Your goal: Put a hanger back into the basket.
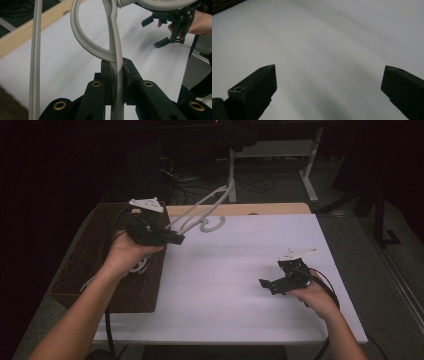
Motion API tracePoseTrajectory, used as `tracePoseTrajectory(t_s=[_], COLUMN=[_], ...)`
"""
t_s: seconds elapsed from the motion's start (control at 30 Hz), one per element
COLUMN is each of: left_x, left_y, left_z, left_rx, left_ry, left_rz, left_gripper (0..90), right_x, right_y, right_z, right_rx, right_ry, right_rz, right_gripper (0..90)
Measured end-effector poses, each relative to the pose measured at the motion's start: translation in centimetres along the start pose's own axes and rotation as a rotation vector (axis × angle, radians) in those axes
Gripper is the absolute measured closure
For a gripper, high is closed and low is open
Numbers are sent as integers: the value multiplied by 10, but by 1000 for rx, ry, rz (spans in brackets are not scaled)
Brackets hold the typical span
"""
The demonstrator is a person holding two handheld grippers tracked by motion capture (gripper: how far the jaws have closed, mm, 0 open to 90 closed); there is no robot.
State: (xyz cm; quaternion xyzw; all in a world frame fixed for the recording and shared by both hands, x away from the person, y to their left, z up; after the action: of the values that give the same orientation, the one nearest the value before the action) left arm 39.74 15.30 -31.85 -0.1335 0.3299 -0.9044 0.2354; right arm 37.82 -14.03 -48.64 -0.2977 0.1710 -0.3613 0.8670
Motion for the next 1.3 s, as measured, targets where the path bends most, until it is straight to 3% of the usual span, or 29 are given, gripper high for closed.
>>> tracePoseTrajectory(t_s=[0.13,0.27,0.5,0.67,0.87,1.13,1.3], left_x=[-16,-34,-68,-89,-101,-105,-107], left_y=[-26,-49,-76,-82,-86,-78,-71], left_z=[-11,-32,-82,-118,-146,-170,-179], left_rx=[15,22,33,18,-3,-49,-79], left_ry=[0,-13,-84,-130,-175,-222,-226], left_rz=[24,57,117,137,154,137,144], left_gripper=[815,815,815,815,815,814,814], right_x=[-2,0,5,7,8,10,11], right_y=[-1,-1,-1,-2,-1,-3,-3], right_z=[-4,-4,-8,-8,-10,-10,-11], right_rx=[13,18,10,10,7,11,8], right_ry=[11,17,30,34,42,51,48], right_rz=[-4,-15,-30,-34,-36,-43,-47], right_gripper=[1,1,1,1,1,1,1])
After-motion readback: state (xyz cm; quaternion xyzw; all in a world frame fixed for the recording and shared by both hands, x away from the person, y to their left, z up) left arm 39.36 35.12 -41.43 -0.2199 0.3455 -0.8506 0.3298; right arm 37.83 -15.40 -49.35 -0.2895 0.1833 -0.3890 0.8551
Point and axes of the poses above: each handheld gripper's, and its own axes: y roughly forward along the jaws, z roughly out of its top, x roughly to its right, the point moved 10 cm from there along y, roughly forward along the jaws
